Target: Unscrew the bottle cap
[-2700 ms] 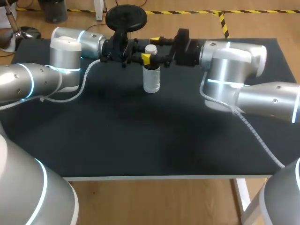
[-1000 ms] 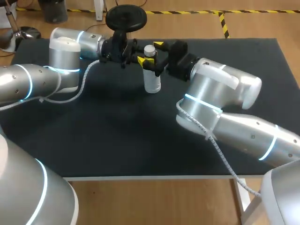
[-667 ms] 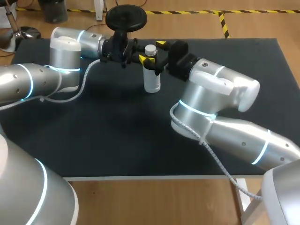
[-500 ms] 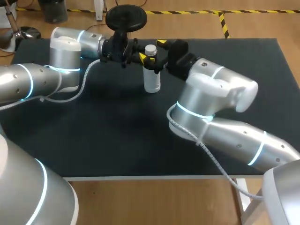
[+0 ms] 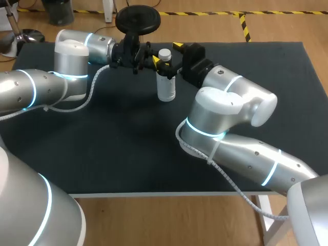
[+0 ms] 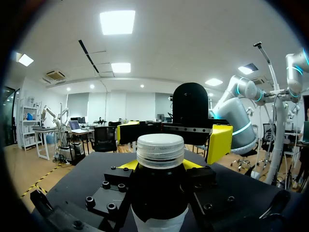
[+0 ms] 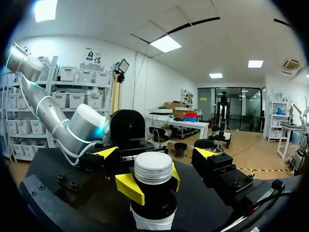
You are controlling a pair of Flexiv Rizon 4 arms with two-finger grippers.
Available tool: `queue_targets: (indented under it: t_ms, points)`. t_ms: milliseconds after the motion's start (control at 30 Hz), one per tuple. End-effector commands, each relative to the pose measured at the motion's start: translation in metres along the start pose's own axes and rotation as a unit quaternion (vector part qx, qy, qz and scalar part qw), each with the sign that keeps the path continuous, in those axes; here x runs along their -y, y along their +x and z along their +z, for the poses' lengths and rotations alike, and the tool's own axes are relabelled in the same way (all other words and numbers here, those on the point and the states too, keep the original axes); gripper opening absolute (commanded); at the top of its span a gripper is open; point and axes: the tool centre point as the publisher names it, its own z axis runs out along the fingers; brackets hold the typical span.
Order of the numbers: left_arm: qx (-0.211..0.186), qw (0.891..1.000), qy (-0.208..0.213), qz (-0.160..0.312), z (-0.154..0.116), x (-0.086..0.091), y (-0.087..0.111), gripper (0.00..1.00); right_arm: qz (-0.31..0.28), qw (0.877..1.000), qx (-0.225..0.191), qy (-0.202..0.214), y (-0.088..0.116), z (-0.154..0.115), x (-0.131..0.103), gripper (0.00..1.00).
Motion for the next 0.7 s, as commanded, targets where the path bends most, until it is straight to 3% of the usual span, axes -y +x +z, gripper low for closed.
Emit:
queue_targets:
  t_ms: [33,100,133,167,333,467,700]
  points:
    - [-0.003,1.0,0.001,0.0,-0.0001,-0.001,-0.0026,0.0,0.001,1.0,0.002,-0.005,-0.0018,0.0018,0.0016,0.86]
    - [-0.003,1.0,0.001,0.0,-0.0001,-0.001,-0.0026,0.0,0.002,1.0,0.001,-0.006,-0.0032,0.0022,0.0015,0.81]
    - [-0.003,1.0,0.001,0.0,-0.0001,-0.001,-0.0026,0.0,0.002,1.0,0.001,-0.007,-0.0043,0.0025,0.0014,0.61]
    - [-0.003,1.0,0.001,0.0,-0.0001,-0.001,-0.0026,0.0,0.002,1.0,0.001,-0.007,-0.0049,0.0026,0.0013,0.49]
    - [-0.003,1.0,0.001,0.0,-0.0001,-0.001,-0.0026,0.0,0.002,1.0,-0.001,-0.007,-0.0072,0.0033,0.0007,0.36]
    - [-0.003,1.0,0.001,0.0,-0.0001,-0.001,-0.0026,0.0,0.002,1.0,-0.002,-0.006,-0.0086,0.0035,0.0006,0.03]
    - [-0.003,1.0,0.001,0.0,-0.0001,-0.001,-0.0026,0.0,0.004,1.0,-0.019,-0.005,-0.0096,0.003,0.0003,0.0]
